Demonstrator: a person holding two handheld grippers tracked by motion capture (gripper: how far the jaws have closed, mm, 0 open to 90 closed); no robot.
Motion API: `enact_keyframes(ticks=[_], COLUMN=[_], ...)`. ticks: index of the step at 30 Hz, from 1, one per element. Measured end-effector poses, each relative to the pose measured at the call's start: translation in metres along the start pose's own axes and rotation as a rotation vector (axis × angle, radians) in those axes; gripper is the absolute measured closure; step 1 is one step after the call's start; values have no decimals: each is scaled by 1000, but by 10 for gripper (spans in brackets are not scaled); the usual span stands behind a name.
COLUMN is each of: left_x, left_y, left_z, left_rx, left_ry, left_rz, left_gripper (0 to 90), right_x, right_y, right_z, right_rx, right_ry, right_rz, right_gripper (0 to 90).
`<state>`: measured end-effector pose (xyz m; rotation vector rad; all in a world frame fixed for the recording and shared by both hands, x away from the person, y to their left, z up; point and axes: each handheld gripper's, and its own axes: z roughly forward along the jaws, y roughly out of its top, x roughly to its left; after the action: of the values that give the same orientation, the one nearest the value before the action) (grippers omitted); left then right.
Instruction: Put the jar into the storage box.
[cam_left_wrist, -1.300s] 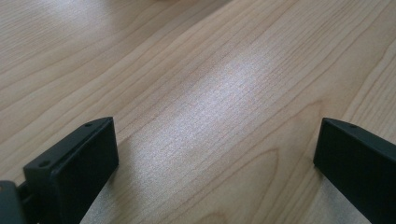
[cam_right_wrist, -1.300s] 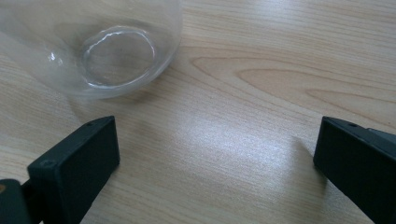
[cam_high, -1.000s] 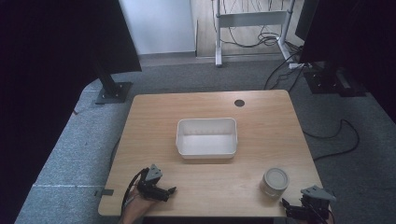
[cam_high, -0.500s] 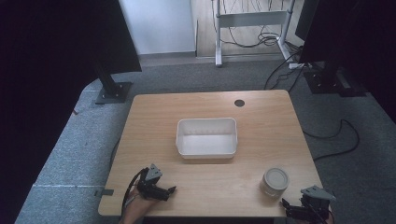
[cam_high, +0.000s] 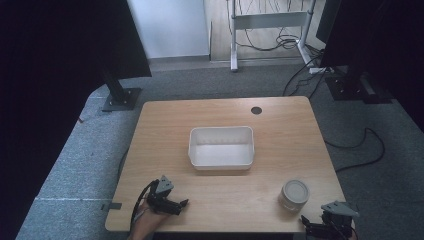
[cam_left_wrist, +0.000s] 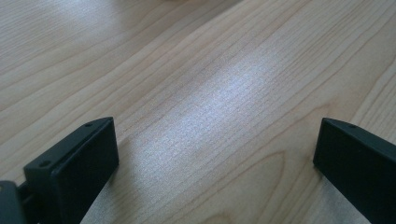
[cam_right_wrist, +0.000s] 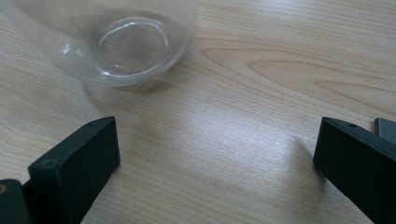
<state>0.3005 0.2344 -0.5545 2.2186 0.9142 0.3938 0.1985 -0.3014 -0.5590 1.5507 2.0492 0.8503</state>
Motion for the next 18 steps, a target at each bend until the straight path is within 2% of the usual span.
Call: enact_keyframes(ticks=[6,18], left_x=[0,0], left_y=[0,0], left_z=[0,0], left_rx=[0,0], left_ry=[0,0], left_rz=[0,0], left_gripper=[0,0], right_x=[3,11], right_y=[2,11], right_z=[-7,-18], right_rx=[-23,-78], right_ry=[8,67], right_rz=[0,-18], right_gripper=[0,0])
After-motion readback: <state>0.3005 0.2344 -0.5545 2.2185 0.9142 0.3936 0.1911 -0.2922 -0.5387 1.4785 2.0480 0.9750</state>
